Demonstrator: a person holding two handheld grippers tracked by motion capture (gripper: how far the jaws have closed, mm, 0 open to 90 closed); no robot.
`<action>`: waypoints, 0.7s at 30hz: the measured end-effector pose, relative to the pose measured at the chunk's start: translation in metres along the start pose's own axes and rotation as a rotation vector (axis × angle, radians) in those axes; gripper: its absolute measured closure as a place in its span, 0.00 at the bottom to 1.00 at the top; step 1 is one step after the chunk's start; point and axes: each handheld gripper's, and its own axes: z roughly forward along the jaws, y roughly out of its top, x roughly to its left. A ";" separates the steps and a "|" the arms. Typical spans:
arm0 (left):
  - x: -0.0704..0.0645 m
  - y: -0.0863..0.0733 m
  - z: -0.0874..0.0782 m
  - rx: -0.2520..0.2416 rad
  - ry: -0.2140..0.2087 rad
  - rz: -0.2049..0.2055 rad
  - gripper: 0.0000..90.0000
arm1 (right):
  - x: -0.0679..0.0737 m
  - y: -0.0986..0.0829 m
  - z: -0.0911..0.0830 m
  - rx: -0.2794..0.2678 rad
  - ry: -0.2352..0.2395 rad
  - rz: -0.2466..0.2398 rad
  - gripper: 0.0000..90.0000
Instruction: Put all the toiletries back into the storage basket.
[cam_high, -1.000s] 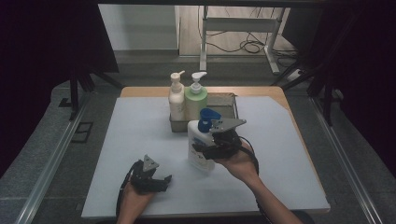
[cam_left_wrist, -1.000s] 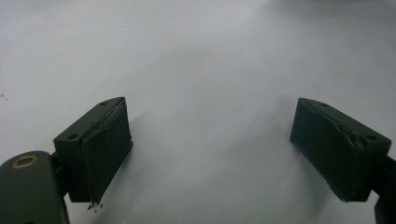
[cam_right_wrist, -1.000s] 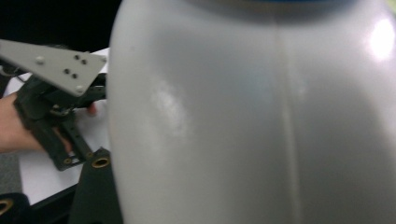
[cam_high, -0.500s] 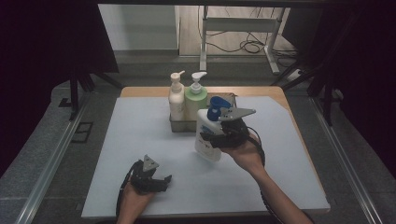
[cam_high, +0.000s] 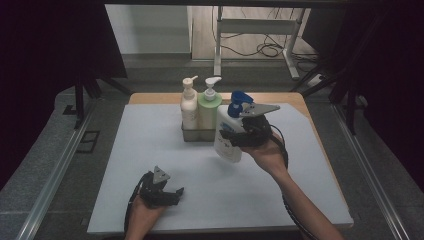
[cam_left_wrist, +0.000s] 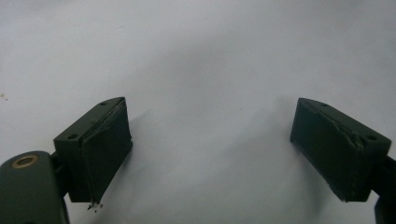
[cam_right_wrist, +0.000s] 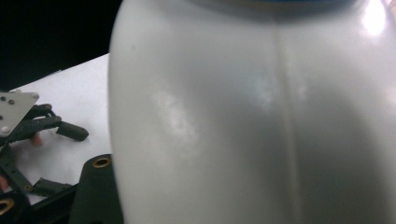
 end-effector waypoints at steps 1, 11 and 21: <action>0.000 0.000 0.000 0.000 0.000 0.000 0.13 | -0.002 0.001 0.000 0.001 -0.003 0.003 0.42; 0.000 0.000 0.000 0.000 0.000 0.000 0.13 | -0.025 0.013 -0.006 -0.008 -0.048 0.050 0.42; 0.000 0.000 0.000 -0.001 0.000 -0.001 0.13 | -0.043 0.027 -0.008 -0.014 -0.112 0.057 0.42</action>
